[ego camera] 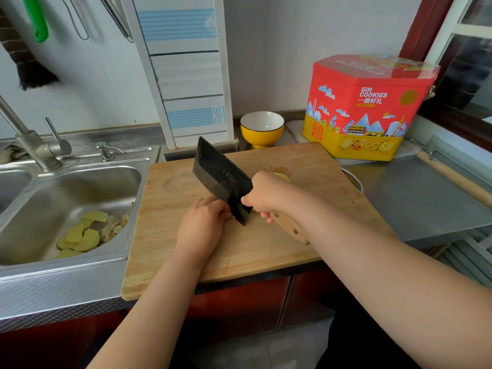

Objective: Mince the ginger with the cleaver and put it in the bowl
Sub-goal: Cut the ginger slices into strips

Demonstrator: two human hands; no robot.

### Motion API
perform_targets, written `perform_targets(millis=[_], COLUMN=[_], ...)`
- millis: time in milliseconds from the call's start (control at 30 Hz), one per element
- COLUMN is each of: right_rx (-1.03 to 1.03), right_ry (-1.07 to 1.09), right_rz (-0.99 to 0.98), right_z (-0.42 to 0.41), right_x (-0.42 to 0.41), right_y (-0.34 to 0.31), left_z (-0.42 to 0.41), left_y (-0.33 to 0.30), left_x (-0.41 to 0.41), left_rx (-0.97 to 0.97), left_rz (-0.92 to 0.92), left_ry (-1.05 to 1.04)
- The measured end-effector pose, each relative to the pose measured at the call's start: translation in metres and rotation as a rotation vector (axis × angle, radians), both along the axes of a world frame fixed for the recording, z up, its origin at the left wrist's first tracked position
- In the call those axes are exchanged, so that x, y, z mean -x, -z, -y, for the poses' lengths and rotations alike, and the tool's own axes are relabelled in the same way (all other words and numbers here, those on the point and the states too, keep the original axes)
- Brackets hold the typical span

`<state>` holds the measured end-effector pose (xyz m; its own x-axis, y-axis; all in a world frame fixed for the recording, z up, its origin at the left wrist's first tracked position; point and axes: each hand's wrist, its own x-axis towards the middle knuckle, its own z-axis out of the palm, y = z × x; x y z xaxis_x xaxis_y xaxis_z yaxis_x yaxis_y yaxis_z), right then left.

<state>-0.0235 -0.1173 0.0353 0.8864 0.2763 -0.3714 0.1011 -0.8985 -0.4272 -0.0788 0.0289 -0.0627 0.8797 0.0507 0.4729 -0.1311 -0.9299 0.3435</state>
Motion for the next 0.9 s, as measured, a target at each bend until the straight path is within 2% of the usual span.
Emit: perform_targets(millis=[133, 200, 300, 367, 400, 467, 533, 633, 767, 900], right_rx=[-0.032, -0.048, -0.055, -0.068, -0.082, -0.099, -0.095, -0.131, -0.163, -0.188], right_ry=[-0.046, -0.069, -0.097, -0.127, -0.143, -0.166, -0.188, -0.201, -0.179, -0.155], right_rz=[0.042, 0.076, 0.135, 0.132, 0.117, 0.093, 0.103, 0.099, 0.102, 0.079], right_z=[0.007, 0.007, 0.008, 0.007, 0.006, 0.005, 0.002, -0.001, -0.005, -0.008], right_x=[0.005, 0.007, 0.01, 0.013, 0.015, 0.019, 0.022, 0.024, 0.022, 0.021], right_y=[-0.003, -0.007, -0.012, -0.013, -0.014, -0.016, -0.017, -0.017, -0.015, -0.011], left_z=[0.001, 0.002, 0.002, -0.001, -0.002, -0.004, 0.0, 0.007, 0.013, 0.023], left_y=[-0.001, -0.006, -0.028, -0.055, -0.071, -0.097, -0.11, -0.114, -0.122, -0.135], left_x=[0.001, 0.004, 0.009, 0.006, 0.002, -0.009, -0.021, -0.033, -0.035, -0.04], left_rx=[0.004, 0.082, 0.193, 0.113, 0.04, -0.076, -0.115, -0.162, -0.173, -0.177], left_rz=[-0.035, -0.004, 0.243, 0.344, 0.332, 0.186, -0.067, -0.441, -0.56, -0.763], left_ry=[-0.002, -0.038, -0.117, -0.058, 0.006, 0.135, 0.205, 0.147, 0.104, 0.072])
